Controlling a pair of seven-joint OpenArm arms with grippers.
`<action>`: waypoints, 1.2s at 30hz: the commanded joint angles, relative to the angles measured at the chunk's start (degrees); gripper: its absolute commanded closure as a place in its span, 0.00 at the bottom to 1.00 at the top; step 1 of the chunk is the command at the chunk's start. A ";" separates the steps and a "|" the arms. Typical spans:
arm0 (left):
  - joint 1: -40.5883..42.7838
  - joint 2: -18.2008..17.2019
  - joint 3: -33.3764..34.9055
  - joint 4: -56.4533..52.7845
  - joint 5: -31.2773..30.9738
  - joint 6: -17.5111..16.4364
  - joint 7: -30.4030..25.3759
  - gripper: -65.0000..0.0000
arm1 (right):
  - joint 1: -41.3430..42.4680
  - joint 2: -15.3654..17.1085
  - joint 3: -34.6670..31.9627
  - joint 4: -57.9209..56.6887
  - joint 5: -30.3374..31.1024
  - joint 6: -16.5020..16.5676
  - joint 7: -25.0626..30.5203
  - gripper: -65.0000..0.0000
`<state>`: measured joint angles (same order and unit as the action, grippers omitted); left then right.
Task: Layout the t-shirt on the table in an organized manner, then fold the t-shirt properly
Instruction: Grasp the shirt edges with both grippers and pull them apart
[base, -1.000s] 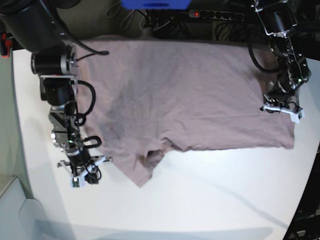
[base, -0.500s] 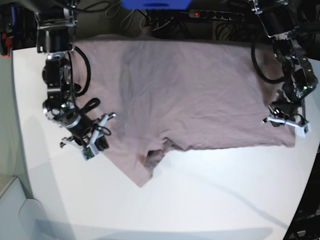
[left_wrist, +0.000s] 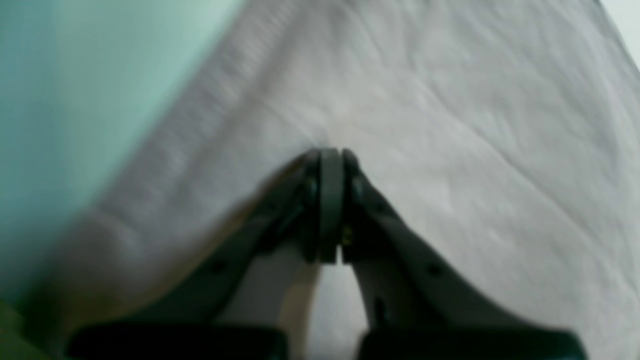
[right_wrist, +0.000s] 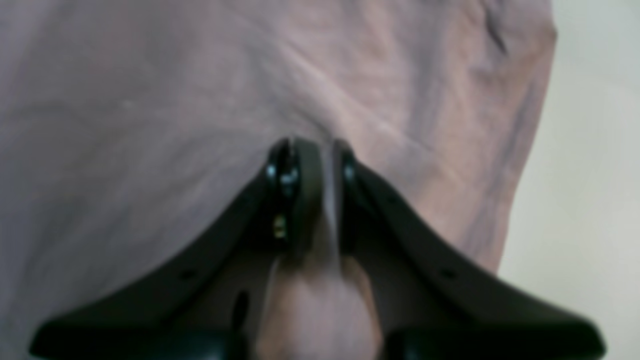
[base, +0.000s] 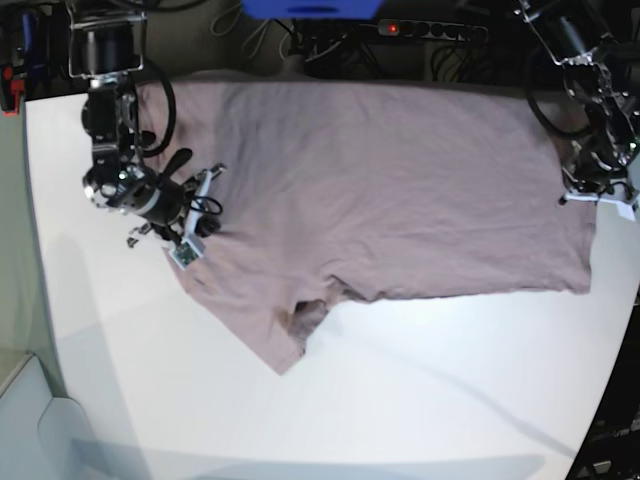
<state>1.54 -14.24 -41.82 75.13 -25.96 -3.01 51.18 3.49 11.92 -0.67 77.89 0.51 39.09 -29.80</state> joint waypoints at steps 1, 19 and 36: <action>-1.15 -0.84 -0.07 -0.54 -0.55 -0.12 -0.67 1.00 | 2.01 0.25 0.18 -1.27 -0.12 0.16 1.27 0.89; -26.38 -1.36 21.30 -32.89 6.13 -0.12 -16.76 1.00 | 27.41 8.08 -0.08 -45.40 -0.12 -2.04 22.20 0.89; -18.38 -3.39 14.35 -7.40 1.91 -0.12 -1.73 1.00 | 19.06 10.98 0.36 -17.62 -0.12 -9.86 12.09 0.89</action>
<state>-14.41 -16.75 -27.46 66.37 -23.11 -2.66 50.52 20.38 22.00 -0.64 59.24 -0.51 29.17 -19.66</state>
